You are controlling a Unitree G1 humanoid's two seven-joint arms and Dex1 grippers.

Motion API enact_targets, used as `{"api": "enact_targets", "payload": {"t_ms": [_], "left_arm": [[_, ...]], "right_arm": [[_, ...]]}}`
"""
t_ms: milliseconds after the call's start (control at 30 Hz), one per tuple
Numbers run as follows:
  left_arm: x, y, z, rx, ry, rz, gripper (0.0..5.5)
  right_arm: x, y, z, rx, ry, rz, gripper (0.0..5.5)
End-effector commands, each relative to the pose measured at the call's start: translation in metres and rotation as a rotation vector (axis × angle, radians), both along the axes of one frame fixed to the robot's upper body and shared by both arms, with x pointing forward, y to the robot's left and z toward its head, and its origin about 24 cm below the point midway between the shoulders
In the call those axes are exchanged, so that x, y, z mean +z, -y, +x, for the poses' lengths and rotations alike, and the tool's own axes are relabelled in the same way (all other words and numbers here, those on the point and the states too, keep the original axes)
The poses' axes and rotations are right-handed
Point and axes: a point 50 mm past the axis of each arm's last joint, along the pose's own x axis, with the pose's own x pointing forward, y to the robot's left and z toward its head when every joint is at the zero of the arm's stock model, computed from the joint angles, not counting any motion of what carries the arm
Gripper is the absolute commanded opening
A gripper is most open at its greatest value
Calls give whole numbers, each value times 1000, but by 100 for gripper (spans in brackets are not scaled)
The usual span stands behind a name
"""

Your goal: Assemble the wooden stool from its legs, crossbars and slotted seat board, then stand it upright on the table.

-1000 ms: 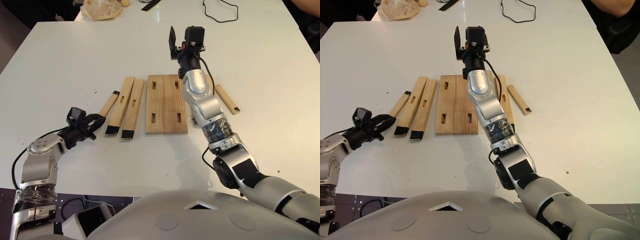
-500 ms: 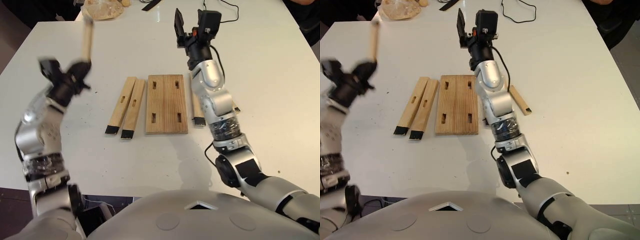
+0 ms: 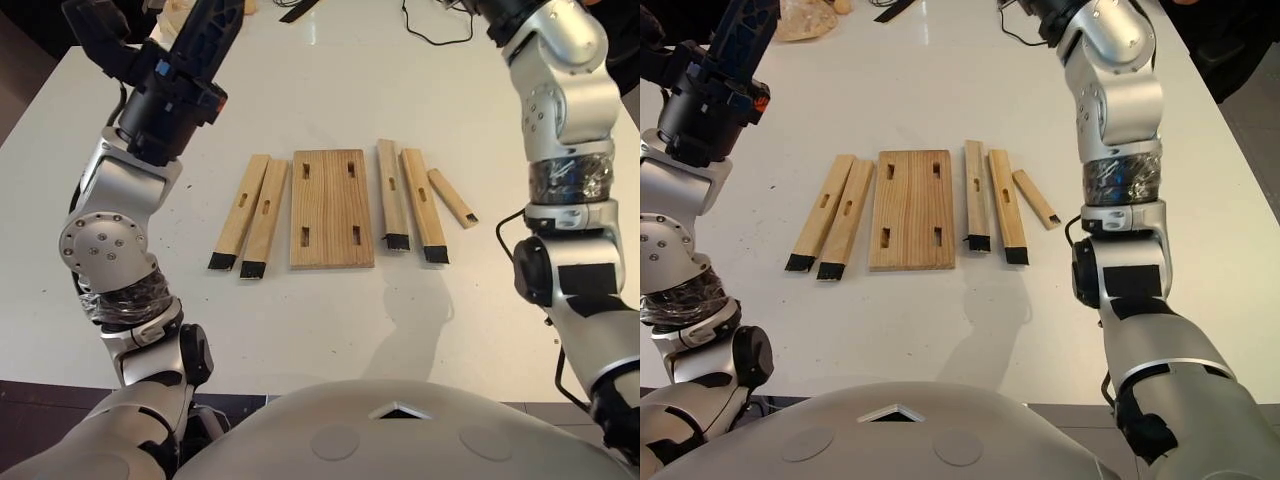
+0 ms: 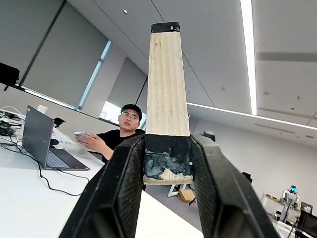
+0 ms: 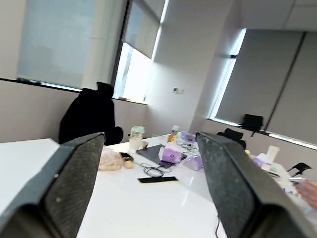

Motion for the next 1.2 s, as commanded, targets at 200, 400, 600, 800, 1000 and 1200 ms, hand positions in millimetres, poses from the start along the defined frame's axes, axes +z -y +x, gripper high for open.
{"api": "enact_targets", "payload": {"t_ms": [200, 400, 600, 800, 1000, 1200], "left_arm": [[-6, 16, -8, -218, 45, 100, 132], [-12, 22, -16, -325, 39, 138, 132], [-17, 31, -23, -434, 23, 166, 132], [-16, 33, -23, -444, 24, 163, 132], [-18, 34, -24, -454, 14, 168, 132], [-23, 33, -23, -455, -8, 208, 132]], "right_arm": [[29, -16, -53, 852, -273, 239, 338], [35, -15, -66, 997, -338, 275, 338], [40, -18, -77, 1099, -345, 261, 338], [38, -19, -80, 1132, -356, 240, 299], [39, -12, -77, 1126, -341, 276, 196], [38, -8, -82, 1147, -330, 279, 131]]}}
